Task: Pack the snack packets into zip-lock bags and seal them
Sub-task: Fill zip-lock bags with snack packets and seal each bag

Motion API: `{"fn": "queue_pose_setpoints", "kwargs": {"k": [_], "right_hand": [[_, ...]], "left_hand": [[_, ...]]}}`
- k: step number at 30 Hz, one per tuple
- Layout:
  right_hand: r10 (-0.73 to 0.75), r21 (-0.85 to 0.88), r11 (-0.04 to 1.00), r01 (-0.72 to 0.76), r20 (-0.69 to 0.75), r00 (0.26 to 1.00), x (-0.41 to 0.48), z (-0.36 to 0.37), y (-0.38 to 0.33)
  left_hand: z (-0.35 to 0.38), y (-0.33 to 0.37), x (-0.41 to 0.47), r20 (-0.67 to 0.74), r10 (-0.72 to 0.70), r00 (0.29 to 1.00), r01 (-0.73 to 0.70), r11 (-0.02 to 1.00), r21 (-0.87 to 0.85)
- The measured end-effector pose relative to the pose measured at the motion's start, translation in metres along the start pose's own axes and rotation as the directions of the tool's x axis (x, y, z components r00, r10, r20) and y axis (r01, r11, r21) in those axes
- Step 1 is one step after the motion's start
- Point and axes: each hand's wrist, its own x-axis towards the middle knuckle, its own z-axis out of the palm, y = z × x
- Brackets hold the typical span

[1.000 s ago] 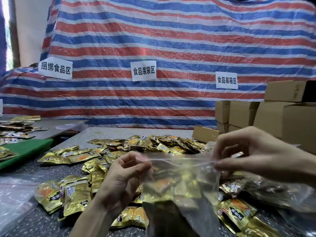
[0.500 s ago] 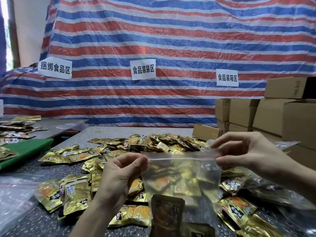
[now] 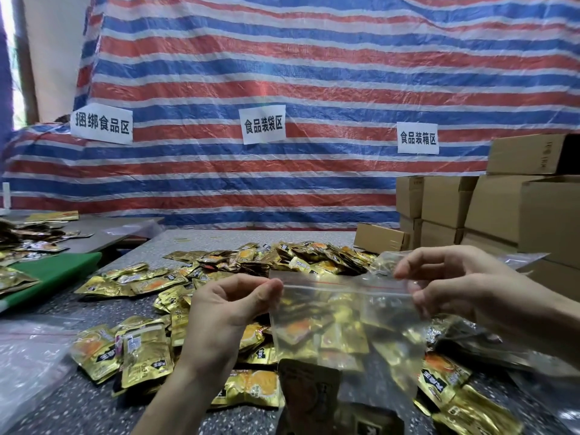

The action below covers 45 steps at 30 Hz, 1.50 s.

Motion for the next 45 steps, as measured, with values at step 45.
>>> {"fn": "queue_pose_setpoints", "kwargs": {"k": [45], "right_hand": [[-0.321, -0.815, 0.434, 0.384, 0.259, 0.911, 0.025, 0.095, -0.050]], "left_hand": [[0.007, 0.020, -0.023, 0.166, 0.147, 0.975, -0.196, 0.923, 0.331]]}}
